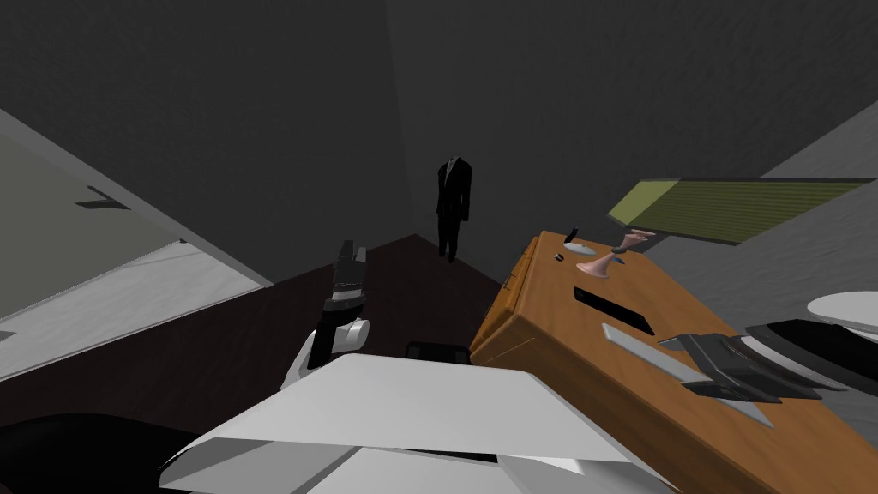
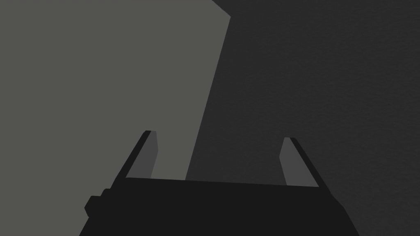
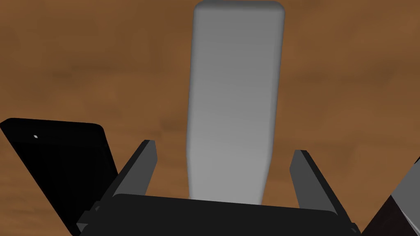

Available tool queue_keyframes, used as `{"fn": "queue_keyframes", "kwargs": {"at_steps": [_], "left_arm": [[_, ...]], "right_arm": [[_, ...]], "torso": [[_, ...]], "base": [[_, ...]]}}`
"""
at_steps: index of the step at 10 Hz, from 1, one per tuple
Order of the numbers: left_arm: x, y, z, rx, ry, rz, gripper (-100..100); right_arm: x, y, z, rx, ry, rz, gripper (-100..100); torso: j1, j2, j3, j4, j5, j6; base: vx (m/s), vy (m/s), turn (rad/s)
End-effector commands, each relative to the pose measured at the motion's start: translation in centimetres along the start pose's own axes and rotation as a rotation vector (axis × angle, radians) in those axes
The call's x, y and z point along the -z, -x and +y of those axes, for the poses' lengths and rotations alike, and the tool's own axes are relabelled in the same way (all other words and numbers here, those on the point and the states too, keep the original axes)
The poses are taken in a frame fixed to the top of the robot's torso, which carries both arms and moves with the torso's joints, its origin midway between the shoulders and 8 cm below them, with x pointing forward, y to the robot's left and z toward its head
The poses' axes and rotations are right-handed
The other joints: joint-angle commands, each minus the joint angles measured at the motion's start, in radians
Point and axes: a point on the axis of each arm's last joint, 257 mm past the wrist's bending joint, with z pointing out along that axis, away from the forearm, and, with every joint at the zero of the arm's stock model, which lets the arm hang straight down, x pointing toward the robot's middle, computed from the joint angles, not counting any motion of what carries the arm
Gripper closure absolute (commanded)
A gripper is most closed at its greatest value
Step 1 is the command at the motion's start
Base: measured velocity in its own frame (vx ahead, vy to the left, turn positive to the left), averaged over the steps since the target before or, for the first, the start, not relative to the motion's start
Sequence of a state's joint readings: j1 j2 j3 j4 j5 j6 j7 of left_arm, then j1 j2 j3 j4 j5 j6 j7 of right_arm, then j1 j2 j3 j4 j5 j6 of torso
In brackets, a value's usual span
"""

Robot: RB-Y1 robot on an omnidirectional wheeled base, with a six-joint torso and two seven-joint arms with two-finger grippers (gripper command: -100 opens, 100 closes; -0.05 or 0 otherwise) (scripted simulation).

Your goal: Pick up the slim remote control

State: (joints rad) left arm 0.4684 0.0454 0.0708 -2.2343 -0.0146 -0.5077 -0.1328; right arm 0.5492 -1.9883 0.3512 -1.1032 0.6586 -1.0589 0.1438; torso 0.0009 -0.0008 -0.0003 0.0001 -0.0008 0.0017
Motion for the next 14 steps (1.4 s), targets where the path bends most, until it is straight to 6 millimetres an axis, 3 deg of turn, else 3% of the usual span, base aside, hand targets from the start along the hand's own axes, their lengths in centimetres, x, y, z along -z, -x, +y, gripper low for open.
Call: {"fn": "queue_keyframes", "kwargs": {"at_steps": [1,4,5,9,10,11,13,14], "left_arm": [[0.0,0.0,0.0,0.0,0.0,0.0,0],[0.0,0.0,0.0,0.0,0.0,0.0,0],[0.0,0.0,0.0,0.0,0.0,0.0,0],[0.0,0.0,0.0,0.0,0.0,0.0,0],[0.0,0.0,0.0,0.0,0.0,0.0,0],[0.0,0.0,0.0,0.0,0.0,0.0,0],[0.0,0.0,0.0,0.0,0.0,0.0,0],[0.0,0.0,0.0,0.0,0.0,0.0,0]], "right_arm": [[-0.9,-0.6,0.3,-0.01,0.001,0.0,-100],[-0.8,-0.6,0.3,-0.012,0.003,0.0,-100],[-0.8,-0.6,0.3,-0.011,0.002,0.0,100],[-0.9,-0.6,0.3,-0.011,0.003,0.0,100],[-0.9,-0.6,0.3,-0.011,0.003,0.0,0],[0.1,0.2,-0.1,-0.002,0.001,0.0,100],[0.4,0.3,-0.1,0.0,0.001,0.0,100],[0.5,0.4,-0.1,0.001,0.001,0.0,0]], "torso": [[0.0,0.0,0.0,0.0,0.0,0.0],[0.0,0.001,0.0,0.0,0.0,0.0],[0.0,0.001,0.0,0.0,0.0,0.0],[-0.001,0.001,0.0,0.0,0.0,0.0],[-0.001,0.001,0.0,0.0,0.0,0.0],[0.0,0.001,0.0,0.0,0.0,0.0],[0.0,0.002,0.001,0.001,0.001,0.001],[0.0,0.002,0.001,0.001,0.001,0.0]], "base": [[0.013,0.01,0.052],[0.003,0.002,0.006],[0.0,0.0,0.0],[0.0,0.0,0.0],[0.0,0.0,0.0],[-0.01,-0.007,-0.065],[-0.013,-0.009,-0.052],[0.0,0.0,0.0]]}}
